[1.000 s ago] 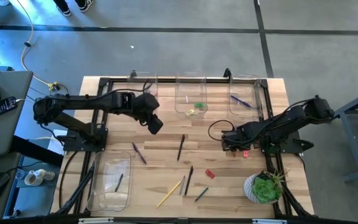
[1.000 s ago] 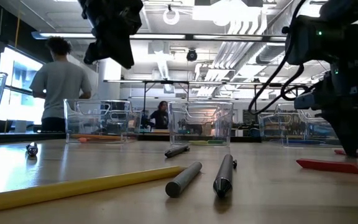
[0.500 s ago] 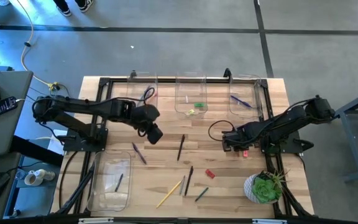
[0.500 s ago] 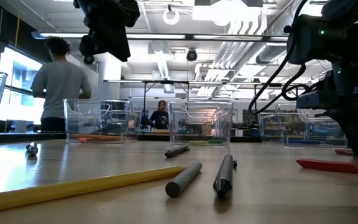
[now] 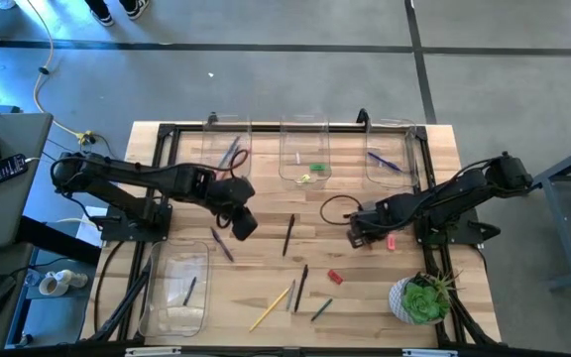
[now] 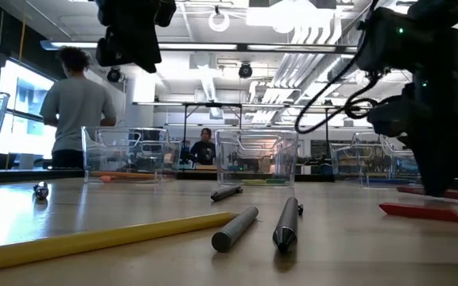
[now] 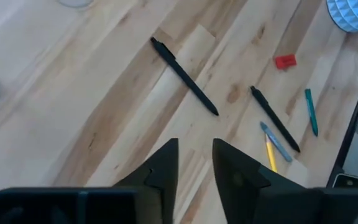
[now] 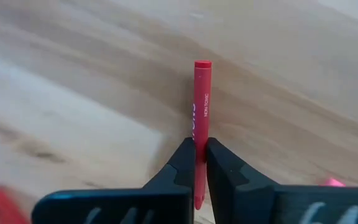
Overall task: Sort crayons/erasers/pens/pencils in bins
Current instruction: Put the red crayon into the bottom transparent bin
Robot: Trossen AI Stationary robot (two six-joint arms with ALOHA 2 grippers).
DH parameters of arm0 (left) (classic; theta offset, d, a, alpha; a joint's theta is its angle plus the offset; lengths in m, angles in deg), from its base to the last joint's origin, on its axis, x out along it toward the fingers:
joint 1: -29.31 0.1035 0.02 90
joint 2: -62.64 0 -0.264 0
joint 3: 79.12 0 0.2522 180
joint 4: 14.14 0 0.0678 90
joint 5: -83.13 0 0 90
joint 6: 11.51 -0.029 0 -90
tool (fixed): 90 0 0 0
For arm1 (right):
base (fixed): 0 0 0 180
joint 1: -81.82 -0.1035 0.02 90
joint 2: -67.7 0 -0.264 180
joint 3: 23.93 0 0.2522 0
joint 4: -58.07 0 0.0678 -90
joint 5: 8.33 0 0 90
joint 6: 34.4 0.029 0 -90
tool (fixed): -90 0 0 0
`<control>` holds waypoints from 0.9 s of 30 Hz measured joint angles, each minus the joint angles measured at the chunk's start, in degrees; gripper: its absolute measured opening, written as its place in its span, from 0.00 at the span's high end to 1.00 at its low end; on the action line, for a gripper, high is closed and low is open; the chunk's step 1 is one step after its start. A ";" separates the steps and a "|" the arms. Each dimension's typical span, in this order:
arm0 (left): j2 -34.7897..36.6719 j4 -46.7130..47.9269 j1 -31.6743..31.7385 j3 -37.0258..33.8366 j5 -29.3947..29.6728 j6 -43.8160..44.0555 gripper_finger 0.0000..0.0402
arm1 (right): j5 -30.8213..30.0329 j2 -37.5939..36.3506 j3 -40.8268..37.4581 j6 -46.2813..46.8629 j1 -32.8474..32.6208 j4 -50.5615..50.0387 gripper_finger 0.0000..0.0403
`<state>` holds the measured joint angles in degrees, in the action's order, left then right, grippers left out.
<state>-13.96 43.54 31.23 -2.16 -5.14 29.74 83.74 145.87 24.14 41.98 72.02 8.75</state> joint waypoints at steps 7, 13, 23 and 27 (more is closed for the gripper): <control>0.00 -1.12 -2.31 0.00 0.22 0.57 0.62 | 1.21 -0.02 0.00 -10.33 0.00 15.82 0.99; 0.02 -6.26 -3.87 0.00 0.35 -1.90 0.55 | 2.46 -0.07 0.02 -17.75 0.00 28.90 1.00; 0.02 -20.20 -4.29 0.00 0.69 -5.68 0.54 | 2.69 -0.07 0.02 -28.00 0.00 51.03 1.00; 0.02 -22.84 -4.29 0.00 2.23 -5.96 0.54 | 2.68 -0.10 0.02 -31.85 0.00 60.71 1.00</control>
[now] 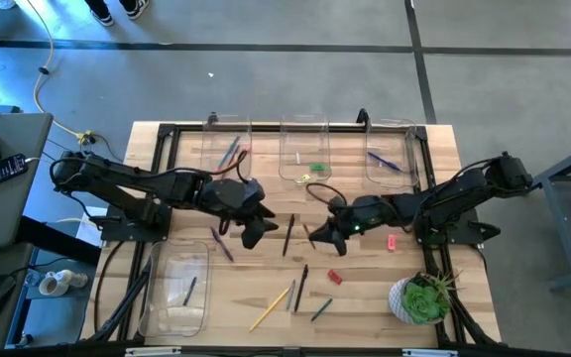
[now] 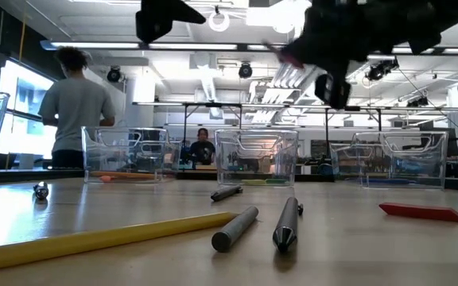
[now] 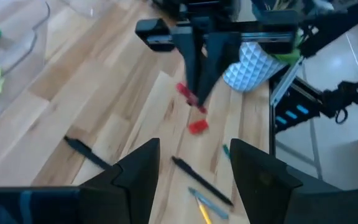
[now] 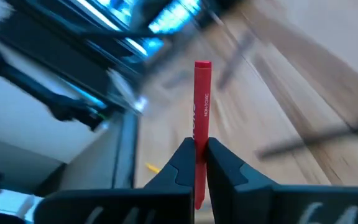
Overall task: Sort crayons/erasers/pens/pencils in bins
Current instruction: Put the red crayon into the bottom transparent bin
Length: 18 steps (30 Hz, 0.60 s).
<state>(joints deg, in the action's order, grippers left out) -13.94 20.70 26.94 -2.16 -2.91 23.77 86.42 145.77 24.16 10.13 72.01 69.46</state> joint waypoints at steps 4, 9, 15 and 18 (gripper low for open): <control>0.00 -2.32 -0.06 0.00 2.27 -0.89 0.54 | -0.01 -0.04 0.04 -3.85 0.00 7.49 1.00; 0.00 -7.96 -0.04 0.00 2.75 -4.11 0.54 | -0.01 -0.04 0.10 -7.27 0.00 14.27 1.00; 0.00 -12.60 -0.04 0.00 2.73 -4.46 0.54 | -0.01 -0.04 4.44 -11.85 0.00 13.97 1.00; 0.00 -14.59 -0.04 0.00 2.11 -4.57 0.54 | -0.23 -0.08 7.57 -14.56 0.32 9.65 1.00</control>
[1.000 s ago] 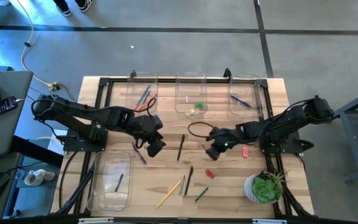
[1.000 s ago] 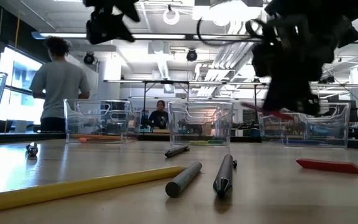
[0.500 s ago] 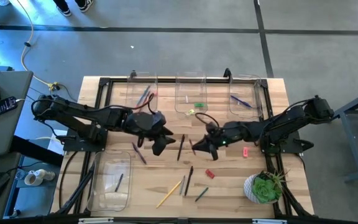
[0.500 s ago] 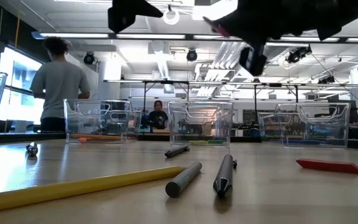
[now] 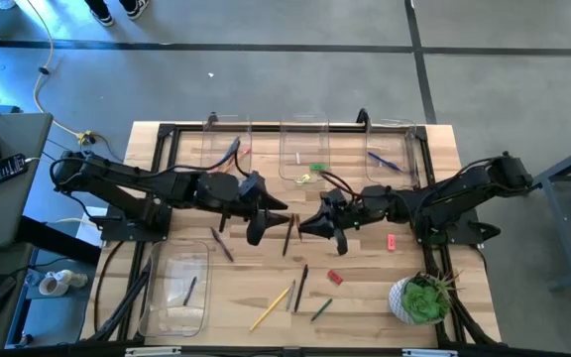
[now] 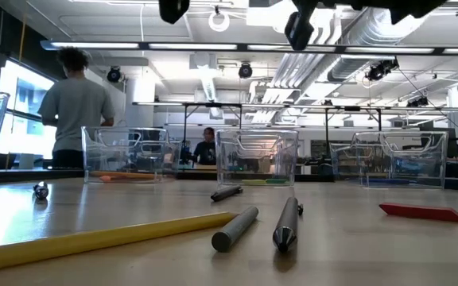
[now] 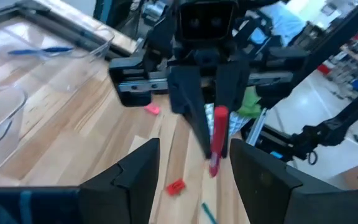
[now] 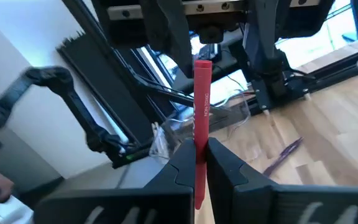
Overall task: Sort crayons/erasers/pens/pencils in bins
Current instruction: Put the red crayon into the bottom transparent bin
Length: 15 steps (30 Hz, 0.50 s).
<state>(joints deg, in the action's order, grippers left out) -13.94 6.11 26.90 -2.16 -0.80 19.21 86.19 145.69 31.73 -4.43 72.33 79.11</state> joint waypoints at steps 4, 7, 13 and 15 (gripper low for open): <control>0.00 -1.53 0.00 0.00 -2.45 -2.35 0.54 | -0.96 0.00 3.50 -3.17 0.10 -5.56 1.00; 0.00 -2.07 0.00 0.00 -3.98 -3.43 0.54 | -1.03 0.00 5.52 -4.67 0.10 -8.69 1.00; 0.00 -2.45 0.00 0.00 -3.36 -3.41 0.54 | -1.05 0.00 9.36 -6.90 0.10 -14.25 1.00; 0.00 -3.79 0.02 0.00 -2.97 -3.40 0.54 | -2.16 0.00 10.53 -7.36 0.10 -15.73 1.00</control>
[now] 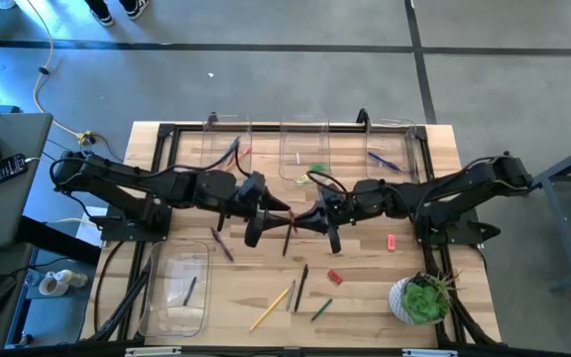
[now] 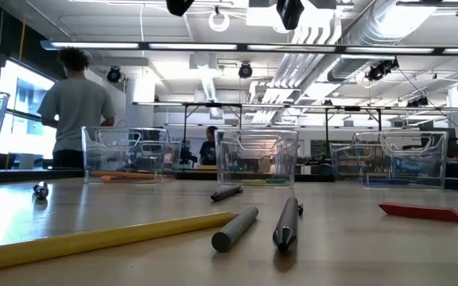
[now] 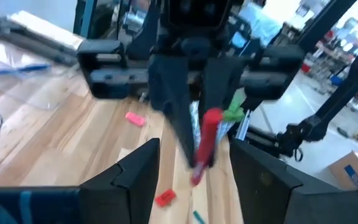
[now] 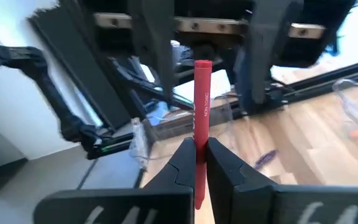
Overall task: Sort crayons/erasers/pens/pencils in bins
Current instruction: Put the red crayon into the bottom transparent bin
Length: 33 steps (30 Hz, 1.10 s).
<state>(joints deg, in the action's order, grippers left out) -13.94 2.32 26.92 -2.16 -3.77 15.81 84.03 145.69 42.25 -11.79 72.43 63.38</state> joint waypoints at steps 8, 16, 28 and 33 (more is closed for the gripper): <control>0.00 -3.11 0.00 0.00 3.53 0.18 0.55 | -3.29 0.02 2.01 -0.22 0.05 -2.90 1.00; 0.00 -3.08 0.07 0.00 9.14 0.81 0.75 | -3.22 0.02 2.36 1.22 1.14 -3.37 1.00; 0.00 -3.08 0.02 0.00 8.96 0.70 0.96 | -3.18 0.02 2.36 1.85 1.16 -3.93 0.93; 0.00 -0.95 -0.49 0.00 9.97 1.20 0.97 | -2.81 0.02 2.36 1.94 1.14 -6.06 0.77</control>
<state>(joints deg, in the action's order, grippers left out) -13.94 1.36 26.43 -2.16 6.20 17.00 81.22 145.71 44.62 -9.85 73.56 57.32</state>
